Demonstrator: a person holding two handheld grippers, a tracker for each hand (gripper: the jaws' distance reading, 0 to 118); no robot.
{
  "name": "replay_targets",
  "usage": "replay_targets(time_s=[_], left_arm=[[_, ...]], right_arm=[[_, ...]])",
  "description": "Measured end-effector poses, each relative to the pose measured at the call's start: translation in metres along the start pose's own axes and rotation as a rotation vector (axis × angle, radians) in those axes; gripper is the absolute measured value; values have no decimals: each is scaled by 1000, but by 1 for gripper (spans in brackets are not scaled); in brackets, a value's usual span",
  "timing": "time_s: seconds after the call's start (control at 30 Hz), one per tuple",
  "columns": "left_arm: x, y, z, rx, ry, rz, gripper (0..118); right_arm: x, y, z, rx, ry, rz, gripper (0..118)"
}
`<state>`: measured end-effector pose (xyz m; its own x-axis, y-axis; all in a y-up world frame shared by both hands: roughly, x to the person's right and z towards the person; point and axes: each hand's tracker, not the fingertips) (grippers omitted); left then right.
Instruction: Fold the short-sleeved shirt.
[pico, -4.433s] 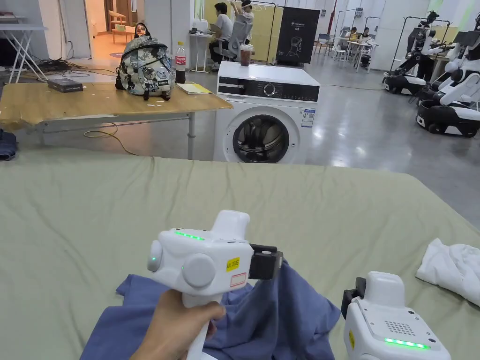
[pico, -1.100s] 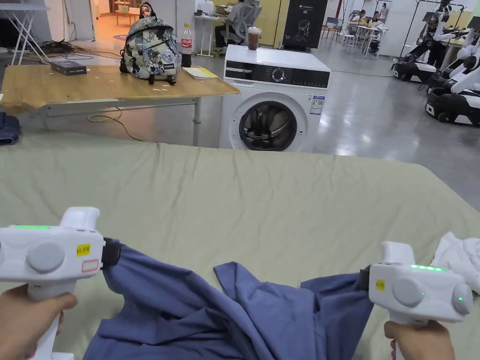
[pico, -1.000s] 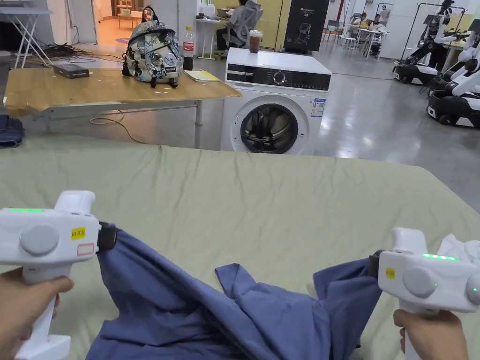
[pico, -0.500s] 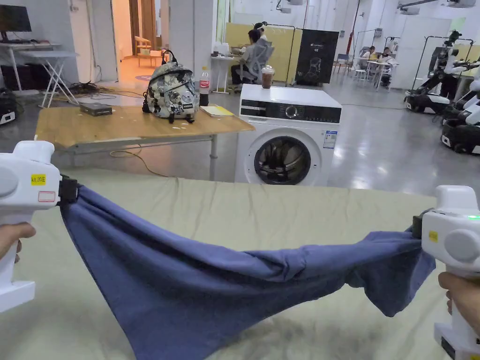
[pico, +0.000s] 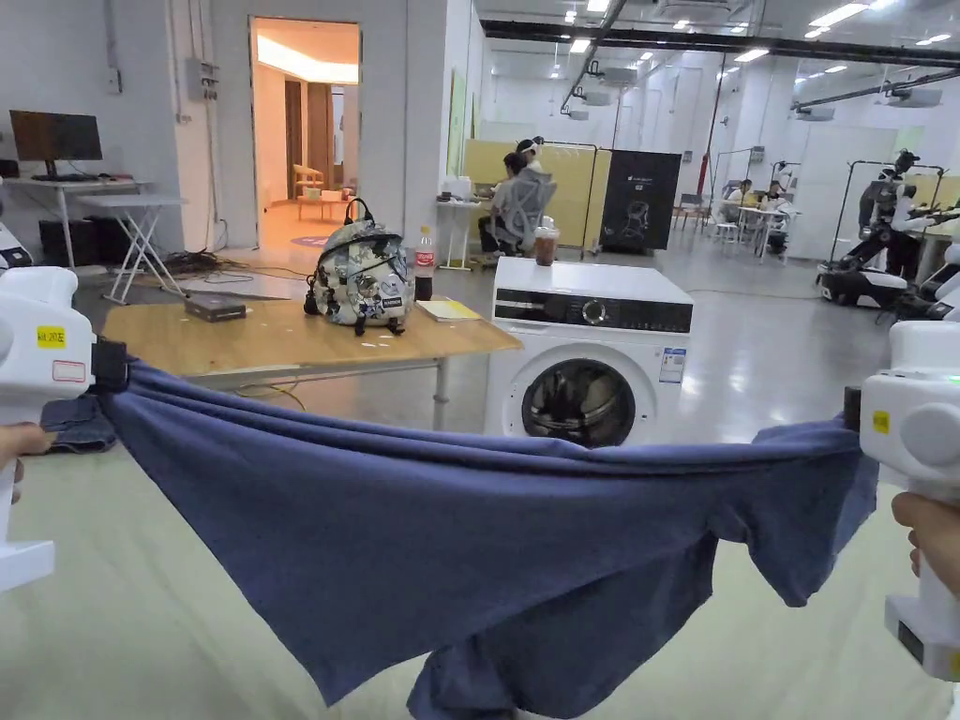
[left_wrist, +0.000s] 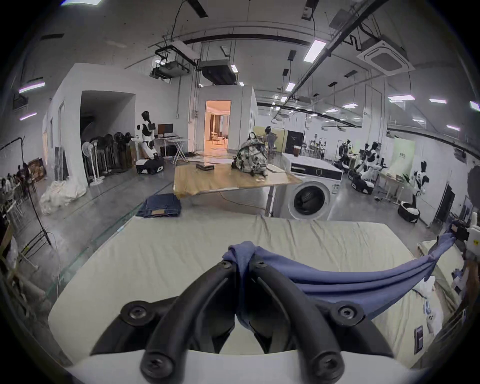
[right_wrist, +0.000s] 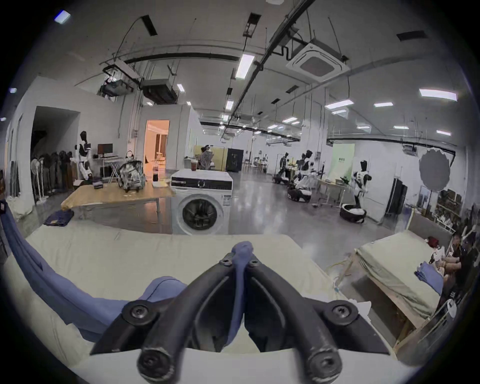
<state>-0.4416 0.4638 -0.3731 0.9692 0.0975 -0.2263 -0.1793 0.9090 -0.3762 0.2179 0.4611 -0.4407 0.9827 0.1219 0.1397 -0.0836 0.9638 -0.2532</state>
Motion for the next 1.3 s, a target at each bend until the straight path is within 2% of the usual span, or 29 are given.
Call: replay_targets(time_s=[0.33, 0.57, 0.9, 1.13, 1.3], left_arm=[[11, 37, -18, 49, 24, -24, 2], [20, 19, -28, 45, 36, -47, 2], [9, -83, -38, -74, 29, -50, 2], [-3, -167, 4, -128, 3, -29, 2], [-9, -223, 33, -169, 7, -56, 2]], right_arm=[[-8, 44, -21, 75, -28, 7, 2], [-11, 31, -33, 68, -44, 44, 2], [-13, -61, -24, -30, -34, 85, 2], [-1, -147, 31, -122, -34, 125, 2], [9, -202, 68, -211, -25, 87, 2]])
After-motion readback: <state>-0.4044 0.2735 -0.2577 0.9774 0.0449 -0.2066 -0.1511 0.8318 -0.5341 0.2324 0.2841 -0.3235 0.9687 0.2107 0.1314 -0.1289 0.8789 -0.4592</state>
